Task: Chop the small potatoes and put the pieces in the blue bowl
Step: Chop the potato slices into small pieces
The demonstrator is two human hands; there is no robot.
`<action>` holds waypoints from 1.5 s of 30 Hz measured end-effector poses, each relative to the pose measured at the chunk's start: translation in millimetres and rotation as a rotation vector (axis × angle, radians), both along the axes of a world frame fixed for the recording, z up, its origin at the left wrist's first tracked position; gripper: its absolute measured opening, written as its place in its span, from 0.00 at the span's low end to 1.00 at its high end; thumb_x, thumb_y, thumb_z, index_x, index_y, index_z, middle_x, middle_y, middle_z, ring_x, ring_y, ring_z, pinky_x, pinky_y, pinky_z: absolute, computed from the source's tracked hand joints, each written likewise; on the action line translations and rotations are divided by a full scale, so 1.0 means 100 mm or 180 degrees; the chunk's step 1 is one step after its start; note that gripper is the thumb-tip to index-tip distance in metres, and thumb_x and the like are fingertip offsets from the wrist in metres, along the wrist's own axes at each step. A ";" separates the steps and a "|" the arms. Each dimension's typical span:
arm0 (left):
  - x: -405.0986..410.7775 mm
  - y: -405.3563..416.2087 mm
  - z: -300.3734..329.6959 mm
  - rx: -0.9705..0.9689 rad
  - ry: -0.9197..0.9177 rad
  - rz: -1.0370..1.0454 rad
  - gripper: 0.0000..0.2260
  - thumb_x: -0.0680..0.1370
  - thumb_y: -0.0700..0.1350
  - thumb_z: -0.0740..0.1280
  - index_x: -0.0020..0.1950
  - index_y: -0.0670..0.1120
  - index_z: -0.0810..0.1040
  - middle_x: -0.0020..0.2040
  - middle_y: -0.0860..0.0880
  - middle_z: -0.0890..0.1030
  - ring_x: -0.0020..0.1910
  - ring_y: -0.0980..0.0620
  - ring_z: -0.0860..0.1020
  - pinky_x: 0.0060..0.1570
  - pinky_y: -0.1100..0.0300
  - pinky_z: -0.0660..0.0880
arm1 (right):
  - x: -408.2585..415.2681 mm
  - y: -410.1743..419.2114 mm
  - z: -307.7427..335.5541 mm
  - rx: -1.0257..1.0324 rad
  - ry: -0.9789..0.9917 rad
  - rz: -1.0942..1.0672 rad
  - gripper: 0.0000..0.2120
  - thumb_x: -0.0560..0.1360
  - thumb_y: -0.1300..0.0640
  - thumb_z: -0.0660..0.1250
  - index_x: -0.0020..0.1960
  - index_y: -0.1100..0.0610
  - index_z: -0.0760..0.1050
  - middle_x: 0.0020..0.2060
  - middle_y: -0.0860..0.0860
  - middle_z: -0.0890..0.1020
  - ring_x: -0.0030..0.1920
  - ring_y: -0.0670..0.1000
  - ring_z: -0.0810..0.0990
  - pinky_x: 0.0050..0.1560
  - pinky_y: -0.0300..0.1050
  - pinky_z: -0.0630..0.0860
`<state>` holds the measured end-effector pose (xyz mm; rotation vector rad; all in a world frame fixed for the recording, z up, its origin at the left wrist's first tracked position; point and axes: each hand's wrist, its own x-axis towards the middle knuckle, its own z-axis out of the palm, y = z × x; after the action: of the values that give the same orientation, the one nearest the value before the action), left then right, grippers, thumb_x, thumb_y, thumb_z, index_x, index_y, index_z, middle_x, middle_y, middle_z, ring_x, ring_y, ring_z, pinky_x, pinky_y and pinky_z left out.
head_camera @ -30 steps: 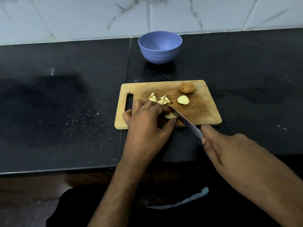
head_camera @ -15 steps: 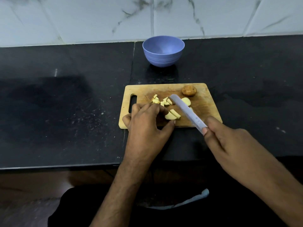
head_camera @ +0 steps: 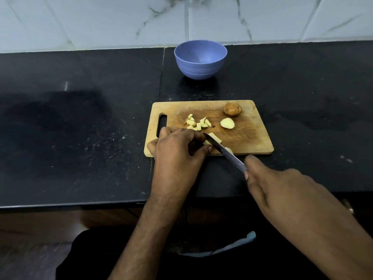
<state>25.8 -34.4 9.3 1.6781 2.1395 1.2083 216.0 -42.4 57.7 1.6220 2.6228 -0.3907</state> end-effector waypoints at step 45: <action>0.13 0.10 -0.02 -0.0170 0.0986 -0.0683 0.25 0.78 0.69 0.56 0.73 0.62 0.68 0.78 0.52 0.55 0.76 0.50 0.53 0.68 0.46 0.56 | 0.07 0.25 -0.18 0.1425 -0.0452 -0.0066 0.13 0.80 0.38 0.50 0.60 0.44 0.61 0.34 0.45 0.78 0.28 0.47 0.71 0.25 0.40 0.57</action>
<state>38.7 -24.8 7.8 2.1234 2.0578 0.8732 223.4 -17.2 39.3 1.7060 2.7169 0.3274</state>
